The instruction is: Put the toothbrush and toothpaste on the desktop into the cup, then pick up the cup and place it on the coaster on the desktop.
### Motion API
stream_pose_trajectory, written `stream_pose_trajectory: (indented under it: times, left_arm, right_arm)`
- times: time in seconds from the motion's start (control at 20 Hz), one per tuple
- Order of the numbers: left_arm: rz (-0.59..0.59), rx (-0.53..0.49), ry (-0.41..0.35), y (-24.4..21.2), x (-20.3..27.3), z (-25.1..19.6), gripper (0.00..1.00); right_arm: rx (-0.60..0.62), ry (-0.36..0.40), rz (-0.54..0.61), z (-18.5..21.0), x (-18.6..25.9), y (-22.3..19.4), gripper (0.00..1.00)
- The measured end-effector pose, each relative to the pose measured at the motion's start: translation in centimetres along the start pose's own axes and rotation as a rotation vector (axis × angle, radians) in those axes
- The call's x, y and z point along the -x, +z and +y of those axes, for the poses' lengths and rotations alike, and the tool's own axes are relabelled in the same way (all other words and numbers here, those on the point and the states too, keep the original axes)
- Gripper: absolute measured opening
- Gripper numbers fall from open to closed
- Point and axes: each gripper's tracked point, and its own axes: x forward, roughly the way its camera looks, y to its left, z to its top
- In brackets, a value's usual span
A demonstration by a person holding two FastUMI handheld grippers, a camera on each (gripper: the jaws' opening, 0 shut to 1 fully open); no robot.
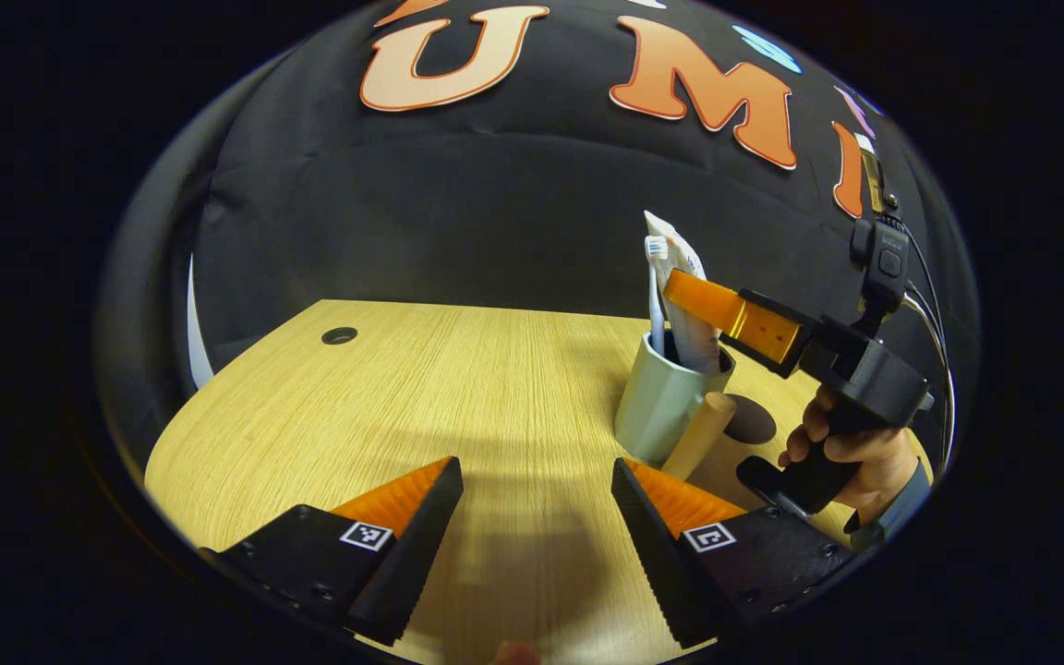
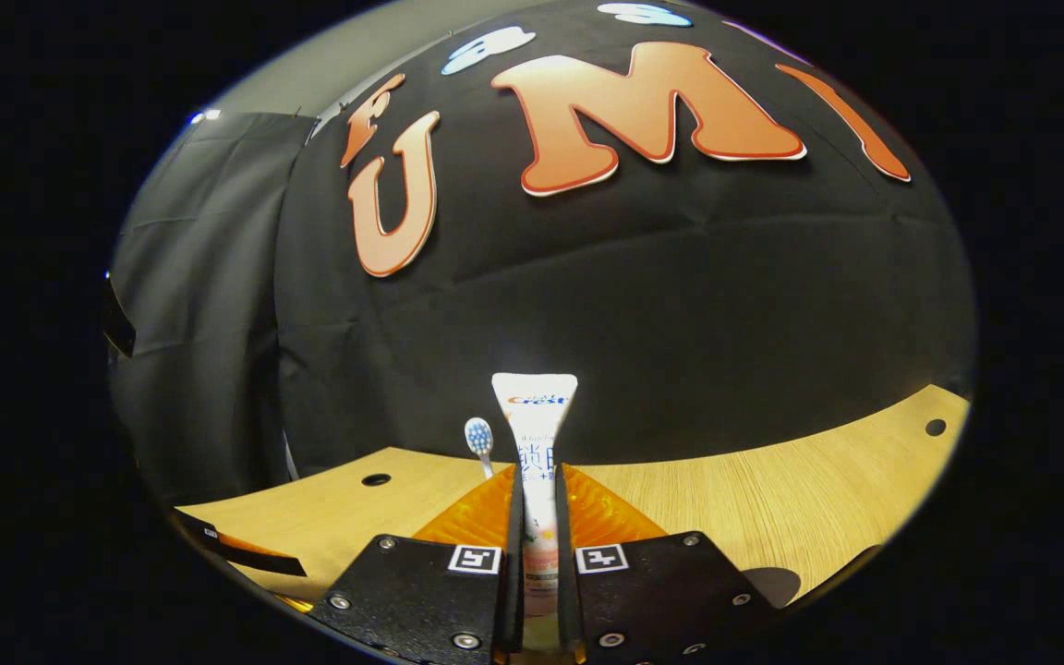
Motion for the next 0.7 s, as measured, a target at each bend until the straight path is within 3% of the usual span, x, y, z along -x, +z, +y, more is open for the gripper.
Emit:
stream_pose_trajectory:
  times: [0.35, 0.4, 0.5, 0.7]
  left_arm:
    - [-0.016, 0.008, -0.025, 0.6, -0.5, -0.6, 1.00]
    - [-0.025, 0.009, -0.032, 0.8, -0.3, -1.0, 0.98]
    - [-0.026, 0.015, -0.039, 0.9, 0.0, -1.7, 0.98]
    - [-0.029, 0.017, -0.050, 1.7, 0.5, -2.9, 0.98]
  right_arm:
    - [0.034, -0.020, 0.118, -1.0, 3.0, -1.7, 0.26]
    - [0.042, -0.022, 0.113, -1.1, 3.3, -1.4, 0.21]
    - [0.068, -0.027, 0.106, -1.4, 4.6, -0.3, 0.36]
    - [0.102, -0.045, 0.057, -2.4, 7.1, 2.5, 0.53]
